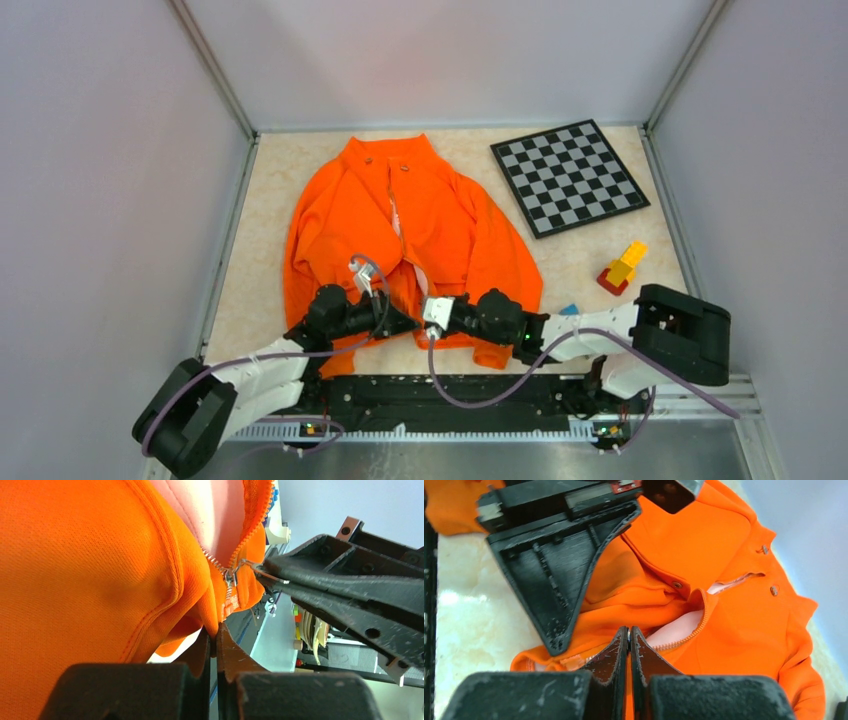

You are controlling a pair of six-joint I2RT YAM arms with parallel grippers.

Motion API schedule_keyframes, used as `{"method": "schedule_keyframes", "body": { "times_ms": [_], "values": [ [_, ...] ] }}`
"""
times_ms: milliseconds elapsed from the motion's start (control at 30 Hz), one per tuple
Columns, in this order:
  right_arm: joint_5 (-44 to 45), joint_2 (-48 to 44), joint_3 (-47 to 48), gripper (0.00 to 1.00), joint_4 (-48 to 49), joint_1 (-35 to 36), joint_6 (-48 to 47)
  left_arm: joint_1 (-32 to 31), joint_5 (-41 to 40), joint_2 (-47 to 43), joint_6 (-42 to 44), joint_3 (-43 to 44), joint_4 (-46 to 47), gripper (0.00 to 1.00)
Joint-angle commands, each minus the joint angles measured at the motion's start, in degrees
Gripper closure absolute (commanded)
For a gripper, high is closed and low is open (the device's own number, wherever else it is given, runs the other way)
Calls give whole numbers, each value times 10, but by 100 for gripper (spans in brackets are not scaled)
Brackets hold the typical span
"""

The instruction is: Zip up the jacket

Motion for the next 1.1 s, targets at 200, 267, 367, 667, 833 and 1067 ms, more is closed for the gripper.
{"method": "schedule_keyframes", "body": {
  "times_ms": [200,267,367,667,833,1067],
  "values": [
    [77,54,100,100,-10,-35,89,-4,18,-21,11,-1,-53,100],
    [125,76,119,100,2,-34,78,-4,22,-29,10,0,-61,100],
    [150,100,155,100,5,-43,71,-4,21,-52,10,1,-88,100],
    [137,178,289,100,-24,-85,70,-5,4,-172,24,28,-233,100],
    [137,246,358,100,-6,-121,68,-5,-14,-230,46,66,-352,100],
    [116,337,472,100,3,-174,78,-5,-6,-236,45,70,-395,100]
  ]
}}
